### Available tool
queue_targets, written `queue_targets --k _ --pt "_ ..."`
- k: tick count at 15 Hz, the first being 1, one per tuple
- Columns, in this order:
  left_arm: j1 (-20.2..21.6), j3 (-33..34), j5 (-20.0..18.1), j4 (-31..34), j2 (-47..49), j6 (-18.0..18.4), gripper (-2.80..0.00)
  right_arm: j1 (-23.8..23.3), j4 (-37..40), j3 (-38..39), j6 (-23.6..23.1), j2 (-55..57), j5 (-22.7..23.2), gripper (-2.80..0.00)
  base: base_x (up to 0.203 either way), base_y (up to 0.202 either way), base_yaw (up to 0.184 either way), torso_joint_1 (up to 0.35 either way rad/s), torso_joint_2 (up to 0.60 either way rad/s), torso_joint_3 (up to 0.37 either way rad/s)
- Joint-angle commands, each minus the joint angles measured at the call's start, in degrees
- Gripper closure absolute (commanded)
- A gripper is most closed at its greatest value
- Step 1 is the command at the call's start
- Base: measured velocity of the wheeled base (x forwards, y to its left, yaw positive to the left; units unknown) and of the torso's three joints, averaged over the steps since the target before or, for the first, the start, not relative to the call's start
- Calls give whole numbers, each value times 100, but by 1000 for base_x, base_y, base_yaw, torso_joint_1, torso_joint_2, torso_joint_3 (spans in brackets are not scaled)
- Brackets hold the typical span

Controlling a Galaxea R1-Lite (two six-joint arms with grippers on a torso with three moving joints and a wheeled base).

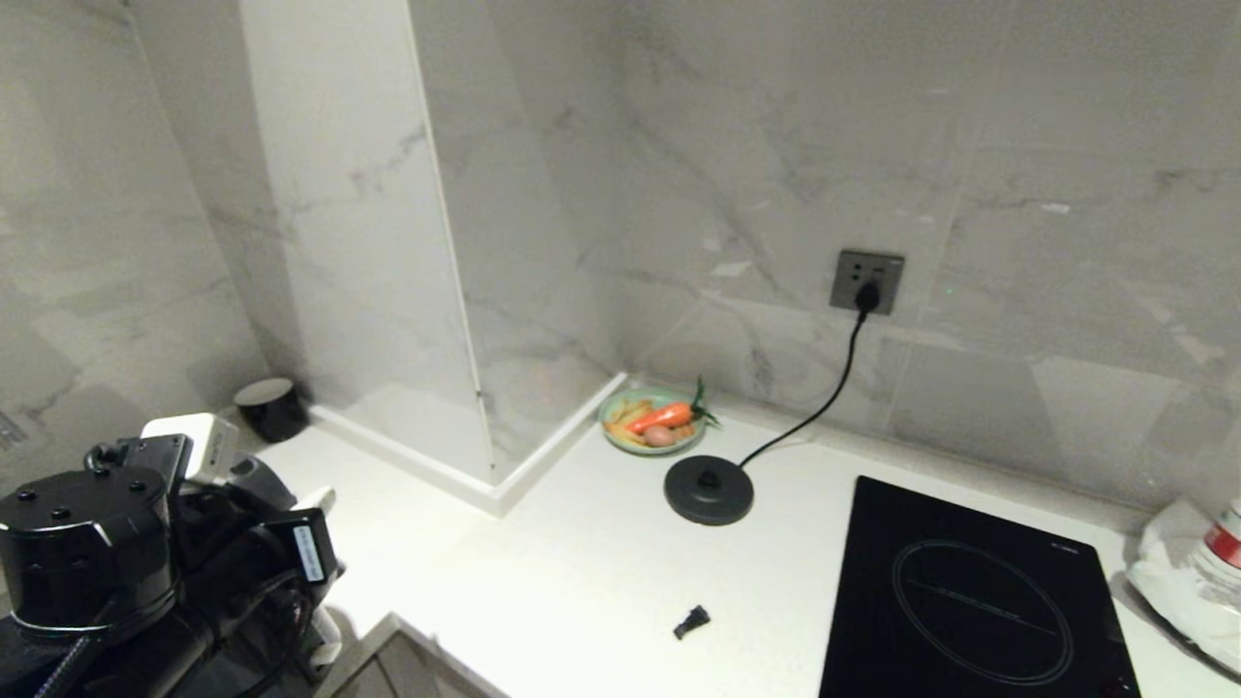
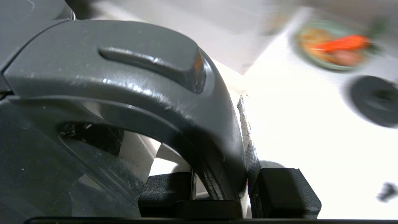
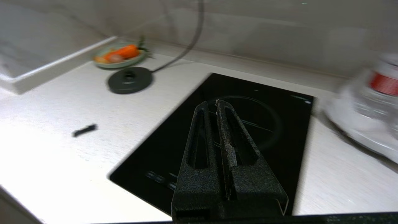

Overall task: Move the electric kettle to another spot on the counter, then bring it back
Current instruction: Place it by the sink

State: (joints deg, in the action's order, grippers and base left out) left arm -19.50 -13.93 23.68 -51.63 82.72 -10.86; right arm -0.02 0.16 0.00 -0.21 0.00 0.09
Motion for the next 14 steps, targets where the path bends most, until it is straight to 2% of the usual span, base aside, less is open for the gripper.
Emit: queue_targets --k 1,11,14 --pt "-1 21 22 -32 -20 -4 0 2 2 0 3 0 9 0 -2 -8 173 1 2 -1" --pt "8 21 31 -32 -37 -4 0 -6 2 0 3 0 9 0 -2 -8 175 2 2 1" --pt "99 -26 48 -32 22 -4 0 -4 2 0 3 0 6 0 -1 -6 106 3 -1 2"
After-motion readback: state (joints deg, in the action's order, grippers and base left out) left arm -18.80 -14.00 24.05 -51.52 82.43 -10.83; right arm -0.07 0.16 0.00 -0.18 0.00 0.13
